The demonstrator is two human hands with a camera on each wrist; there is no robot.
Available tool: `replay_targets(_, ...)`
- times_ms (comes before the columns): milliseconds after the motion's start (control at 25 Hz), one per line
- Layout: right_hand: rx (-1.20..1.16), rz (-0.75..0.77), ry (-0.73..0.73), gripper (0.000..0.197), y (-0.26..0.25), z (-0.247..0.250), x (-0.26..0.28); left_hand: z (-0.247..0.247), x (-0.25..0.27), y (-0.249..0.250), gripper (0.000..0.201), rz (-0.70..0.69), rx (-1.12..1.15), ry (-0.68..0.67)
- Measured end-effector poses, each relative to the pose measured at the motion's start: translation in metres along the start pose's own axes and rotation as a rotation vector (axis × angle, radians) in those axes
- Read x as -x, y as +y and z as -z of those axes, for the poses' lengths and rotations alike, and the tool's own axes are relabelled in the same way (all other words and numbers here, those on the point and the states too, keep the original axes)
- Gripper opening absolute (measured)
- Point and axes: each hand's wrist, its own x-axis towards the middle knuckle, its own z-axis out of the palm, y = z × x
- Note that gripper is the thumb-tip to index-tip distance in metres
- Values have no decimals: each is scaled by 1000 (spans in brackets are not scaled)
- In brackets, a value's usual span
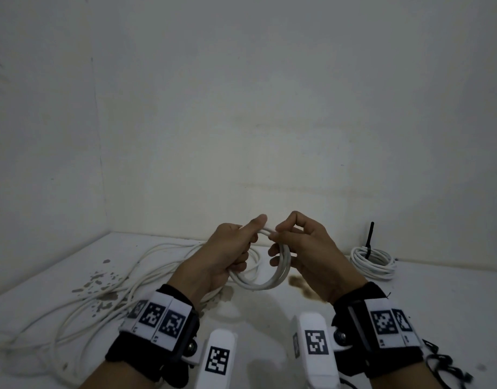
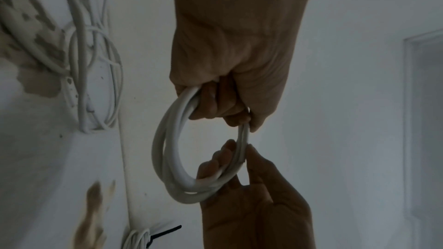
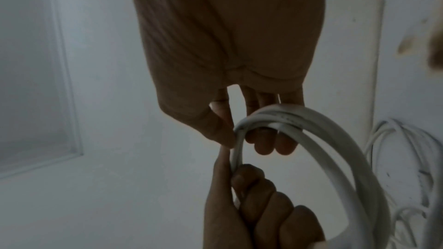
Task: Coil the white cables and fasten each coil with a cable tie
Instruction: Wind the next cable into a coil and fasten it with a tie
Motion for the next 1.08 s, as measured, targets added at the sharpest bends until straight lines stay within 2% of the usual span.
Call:
replay_targets(120, 15, -23, -15, 9, 0, 1, -1, 2, 1, 1, 47, -3, -37, -37)
replay_targets(320, 164, -23, -81, 20, 4, 8, 0, 6, 3, 1, 42, -23, -108, -105)
replay_targets(480, 566, 189, -6, 16, 7, 11, -2, 6, 1, 1, 41, 3, -93, -96)
replay_targets(680, 938, 451, 67, 14, 7, 7, -4, 5, 0, -3, 47, 60, -64, -77)
replay_targets(760, 1037, 453, 68, 13, 10, 3, -5, 3, 0, -5, 46, 67, -74, -78)
replay_targets(920, 1055, 384, 61, 8, 15, -1, -6, -2, -1, -6, 44, 76, -78, -106)
replay_targets(1080, 1126, 407, 95, 13, 21, -3, -8, -4, 0, -6, 44, 71, -109, -126)
